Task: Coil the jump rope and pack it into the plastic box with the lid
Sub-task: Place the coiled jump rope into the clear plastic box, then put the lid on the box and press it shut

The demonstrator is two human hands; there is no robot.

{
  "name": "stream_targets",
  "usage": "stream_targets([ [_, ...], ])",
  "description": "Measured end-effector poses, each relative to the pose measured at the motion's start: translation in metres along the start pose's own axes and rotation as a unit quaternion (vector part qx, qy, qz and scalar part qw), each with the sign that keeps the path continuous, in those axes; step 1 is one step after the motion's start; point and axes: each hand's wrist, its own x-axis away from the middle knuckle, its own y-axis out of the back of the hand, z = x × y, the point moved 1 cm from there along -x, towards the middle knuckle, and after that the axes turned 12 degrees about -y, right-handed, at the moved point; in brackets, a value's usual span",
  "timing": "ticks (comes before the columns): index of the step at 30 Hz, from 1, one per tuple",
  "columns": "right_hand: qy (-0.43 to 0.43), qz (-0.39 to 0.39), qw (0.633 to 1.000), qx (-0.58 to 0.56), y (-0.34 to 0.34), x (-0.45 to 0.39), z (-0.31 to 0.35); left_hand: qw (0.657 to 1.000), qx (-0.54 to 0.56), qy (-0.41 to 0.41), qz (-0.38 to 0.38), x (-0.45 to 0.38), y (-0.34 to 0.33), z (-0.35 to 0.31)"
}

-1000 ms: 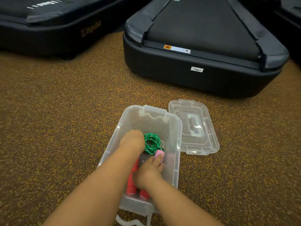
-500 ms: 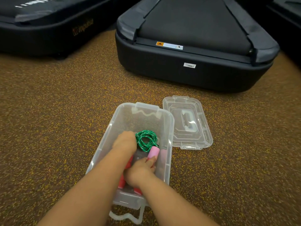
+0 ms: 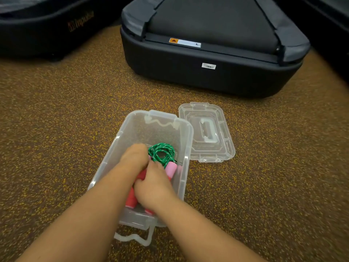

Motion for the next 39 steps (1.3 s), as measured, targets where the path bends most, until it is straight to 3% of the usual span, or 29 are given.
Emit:
stream_targets([
  [3, 0.124, -0.081, 0.986, -0.071, 0.037, 0.017, -0.007, 0.999, -0.032, 0.007, -0.004, 0.002, 0.003, -0.003],
  [6, 0.200, -0.179, 0.957, -0.113, 0.075, 0.022, -0.026, 0.996, -0.028, -0.010, -0.084, 0.007, 0.009, -0.011],
  [11, 0.115, -0.221, 0.963, -0.102, 0.116, 0.012, -0.095, 0.976, 0.003, -0.100, -0.195, 0.024, 0.026, -0.052],
  [17, 0.071, -0.146, 0.979, 0.124, 0.135, -0.004, -0.162, 0.944, 0.001, -0.246, -0.222, 0.052, 0.020, -0.116],
  [23, 0.011, -0.049, 0.948, 0.314, 0.145, -0.027, -0.199, 0.935, -0.086, -0.285, -0.194, 0.047, -0.011, -0.128],
  [30, 0.040, -0.073, 0.941, 0.328, 0.147, -0.052, -0.203, 0.916, -0.202, -0.289, -0.191, 0.046, -0.022, -0.124],
  [39, 0.095, -0.105, 0.937, 0.319, 0.139, -0.081, -0.196, 0.901, -0.314, -0.273, -0.125, 0.051, -0.035, -0.155],
])
